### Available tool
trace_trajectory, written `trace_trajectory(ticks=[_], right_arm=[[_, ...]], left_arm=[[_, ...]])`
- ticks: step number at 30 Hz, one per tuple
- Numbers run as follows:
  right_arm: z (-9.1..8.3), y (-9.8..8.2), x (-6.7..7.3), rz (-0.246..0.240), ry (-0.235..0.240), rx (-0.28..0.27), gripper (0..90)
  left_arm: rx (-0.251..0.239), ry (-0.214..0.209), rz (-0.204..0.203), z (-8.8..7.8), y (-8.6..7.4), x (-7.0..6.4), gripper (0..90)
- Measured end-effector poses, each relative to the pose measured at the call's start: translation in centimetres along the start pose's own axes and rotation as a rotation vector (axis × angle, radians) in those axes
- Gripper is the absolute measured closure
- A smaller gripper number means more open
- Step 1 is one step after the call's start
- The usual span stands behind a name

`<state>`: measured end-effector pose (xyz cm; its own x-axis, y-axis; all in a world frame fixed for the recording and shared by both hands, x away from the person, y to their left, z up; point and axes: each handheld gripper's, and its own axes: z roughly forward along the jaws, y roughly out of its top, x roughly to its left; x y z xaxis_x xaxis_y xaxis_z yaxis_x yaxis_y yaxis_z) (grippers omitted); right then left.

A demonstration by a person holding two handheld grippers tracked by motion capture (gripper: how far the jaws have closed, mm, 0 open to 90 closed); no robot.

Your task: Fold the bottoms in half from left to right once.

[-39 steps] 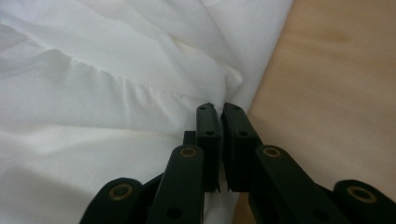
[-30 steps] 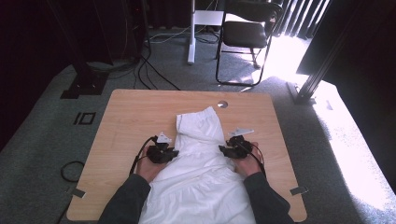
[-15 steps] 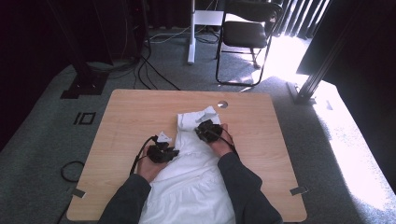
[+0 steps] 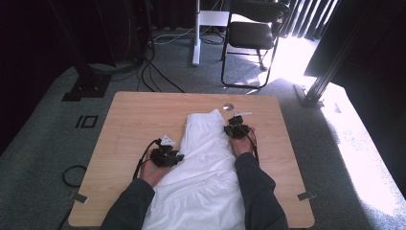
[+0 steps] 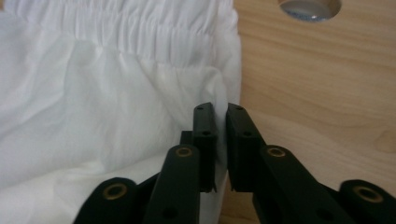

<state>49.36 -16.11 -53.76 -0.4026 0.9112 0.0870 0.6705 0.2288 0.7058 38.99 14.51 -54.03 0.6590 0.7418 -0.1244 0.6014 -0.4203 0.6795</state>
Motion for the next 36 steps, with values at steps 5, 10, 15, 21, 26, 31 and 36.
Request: trace_trajectory(ticks=[5,10,15,21,26,31,36], right_arm=[[0.6,-0.6,0.0,0.001,-0.015,0.024,79.1],[0.6,-0.6,0.0,0.01,-0.023,0.026,78.9],[0.6,-0.7,0.2,0.01,-0.033,0.017,79.5],[0.4,-1.2,0.5,0.005,-0.032,-0.002,80.2],[-0.2,-1.9,1.2,0.001,-0.033,-0.002,79.9],[-1.1,-3.2,2.0,-0.029,-0.022,-0.011,79.6],[-2.1,-4.1,2.4,-0.033,-0.001,-0.005,79.5]], left_arm=[[-0.061,0.024,0.006,-1.6,2.0,0.8,53.4],[-0.125,0.036,0.023,-1.0,5.1,1.3,49.9],[-0.102,0.067,0.005,2.9,6.9,1.6,50.1],[-0.063,0.093,-0.014,6.1,5.8,1.7,55.7],[-0.104,0.061,-0.043,5.5,4.5,1.7,69.9],[-0.116,0.042,-0.053,4.4,3.0,1.0,71.0],[-0.115,0.038,-0.041,3.5,1.7,0.1,71.0]])
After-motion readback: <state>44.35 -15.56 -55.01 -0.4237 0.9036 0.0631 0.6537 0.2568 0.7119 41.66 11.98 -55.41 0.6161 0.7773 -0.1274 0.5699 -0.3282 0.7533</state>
